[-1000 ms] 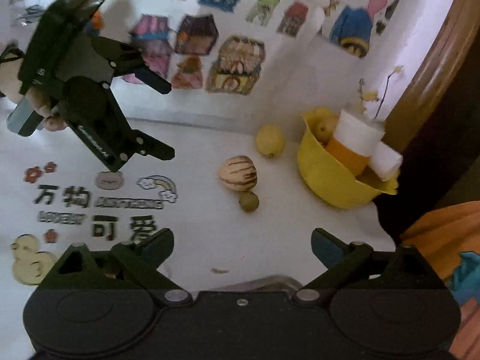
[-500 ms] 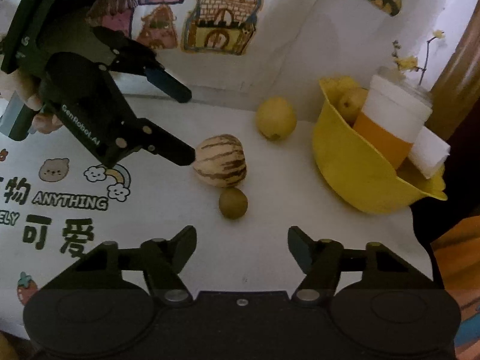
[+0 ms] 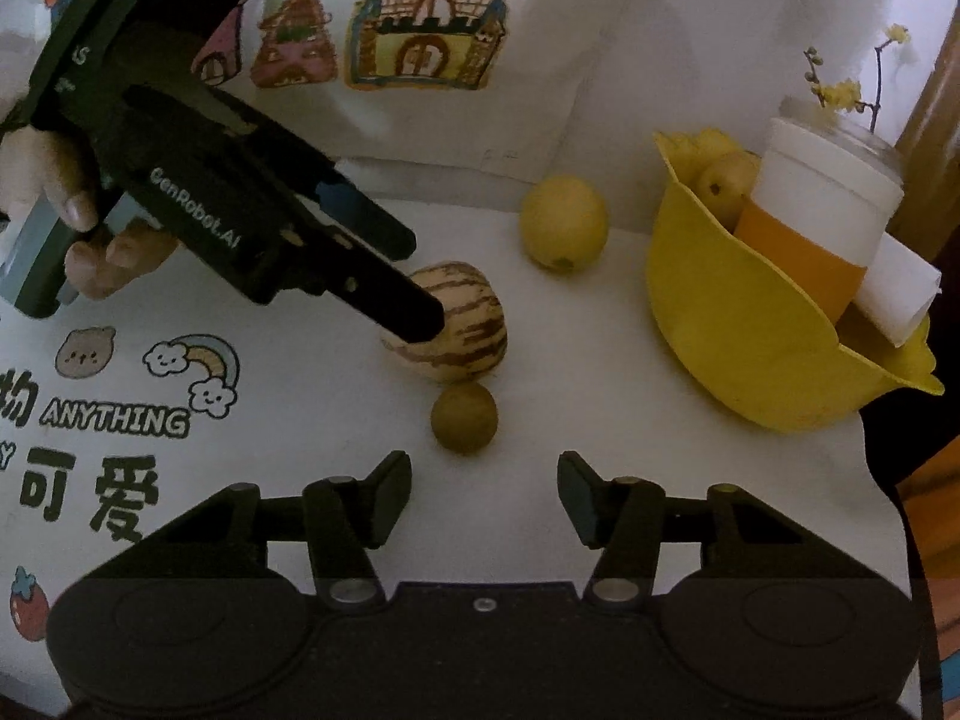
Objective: Organize fruits
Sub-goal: 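Grasp the striped pepino with the left tool while the right tool grasps the small brown fruit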
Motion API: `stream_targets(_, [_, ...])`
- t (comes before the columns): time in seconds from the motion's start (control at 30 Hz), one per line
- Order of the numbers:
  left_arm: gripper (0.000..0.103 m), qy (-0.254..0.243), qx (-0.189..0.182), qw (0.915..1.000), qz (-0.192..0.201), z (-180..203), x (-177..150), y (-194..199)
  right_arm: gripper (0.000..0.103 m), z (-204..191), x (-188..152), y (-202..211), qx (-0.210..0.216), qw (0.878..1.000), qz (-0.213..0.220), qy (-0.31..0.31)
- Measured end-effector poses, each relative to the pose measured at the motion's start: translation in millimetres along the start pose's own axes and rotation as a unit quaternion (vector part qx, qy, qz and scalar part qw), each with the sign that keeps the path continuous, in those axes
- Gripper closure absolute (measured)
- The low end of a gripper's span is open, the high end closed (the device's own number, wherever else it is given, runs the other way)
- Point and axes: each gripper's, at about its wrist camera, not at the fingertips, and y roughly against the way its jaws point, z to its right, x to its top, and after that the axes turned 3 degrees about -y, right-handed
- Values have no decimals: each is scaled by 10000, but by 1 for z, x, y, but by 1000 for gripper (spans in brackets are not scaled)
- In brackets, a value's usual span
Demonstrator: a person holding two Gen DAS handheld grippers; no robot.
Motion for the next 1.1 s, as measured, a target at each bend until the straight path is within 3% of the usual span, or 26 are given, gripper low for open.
stream_targets(0.23, [27,153,-116,9998,-10,0,1,-5,49,1,5,-10,100,9999,34,-100])
stream_targets(0.6, [47,305,-355,9989,-84,1,1,-13,59,5,15,-16,97,9999,36,-107])
stream_targets(0.73, [47,373,-376,9986,-74,0,1,-14,62,5,16,-14,126,9999,38,-107])
stream_targets(0.9, [47,452,-417,9981,-61,-3,-1,-13,74,4,19,-14,193,9998,42,-98])
stream_targets(1.1, [48,424,-333,9985,-20,1,-3,-10,75,1,20,-13,166,9998,35,-59])
